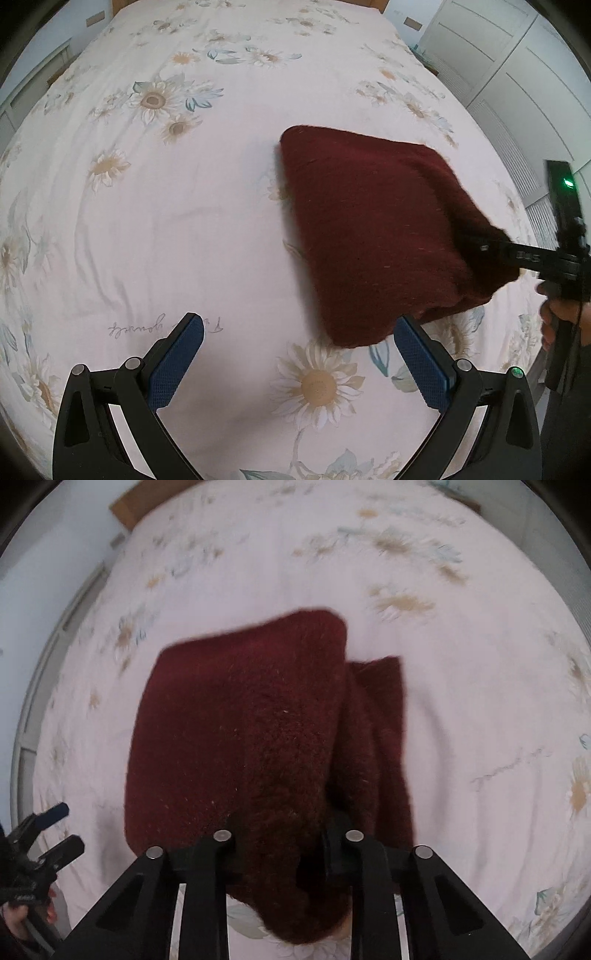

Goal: Fold small clothes

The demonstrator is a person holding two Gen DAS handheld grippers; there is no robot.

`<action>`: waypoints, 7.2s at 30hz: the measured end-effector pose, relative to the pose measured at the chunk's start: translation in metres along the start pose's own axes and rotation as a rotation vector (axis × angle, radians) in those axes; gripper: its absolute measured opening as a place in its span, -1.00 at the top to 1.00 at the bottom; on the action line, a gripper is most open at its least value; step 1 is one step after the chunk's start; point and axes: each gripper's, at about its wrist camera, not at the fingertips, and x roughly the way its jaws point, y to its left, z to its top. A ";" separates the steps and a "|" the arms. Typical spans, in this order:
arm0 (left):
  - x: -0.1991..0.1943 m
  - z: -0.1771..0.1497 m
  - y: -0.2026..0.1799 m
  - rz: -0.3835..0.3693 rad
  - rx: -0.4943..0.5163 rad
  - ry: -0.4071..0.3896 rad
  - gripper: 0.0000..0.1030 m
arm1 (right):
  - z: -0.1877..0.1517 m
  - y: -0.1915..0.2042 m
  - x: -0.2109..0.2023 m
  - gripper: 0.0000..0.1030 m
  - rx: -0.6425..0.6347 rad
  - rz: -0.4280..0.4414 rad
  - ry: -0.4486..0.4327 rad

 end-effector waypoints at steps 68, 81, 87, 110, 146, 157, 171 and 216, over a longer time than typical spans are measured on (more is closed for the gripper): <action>0.134 0.047 -0.061 -0.131 0.036 0.092 -0.58 | -0.025 -0.064 0.054 -0.13 0.141 0.138 0.038; 0.040 0.053 -0.034 -0.182 0.117 -0.053 0.08 | -0.003 0.032 -0.019 0.17 -0.060 0.118 -0.100; -0.002 0.051 0.021 -0.137 0.102 -0.104 0.08 | -0.003 0.091 0.003 0.17 -0.096 0.167 -0.088; 0.013 0.000 0.057 0.058 -0.046 -0.069 -0.70 | -0.018 0.113 0.036 -0.61 -0.159 -0.030 -0.116; -0.066 -0.040 0.053 0.189 -0.020 -0.207 -0.98 | -0.086 0.097 -0.076 -0.98 -0.203 -0.193 -0.326; -0.122 -0.081 0.040 0.226 -0.023 -0.259 -0.98 | -0.138 0.087 -0.133 -0.98 -0.191 -0.222 -0.336; -0.112 -0.109 0.024 0.289 0.005 -0.230 -0.98 | -0.163 0.078 -0.135 -0.98 -0.182 -0.244 -0.306; -0.095 -0.125 0.019 0.283 -0.003 -0.166 -0.98 | -0.167 0.089 -0.145 -0.98 -0.221 -0.273 -0.309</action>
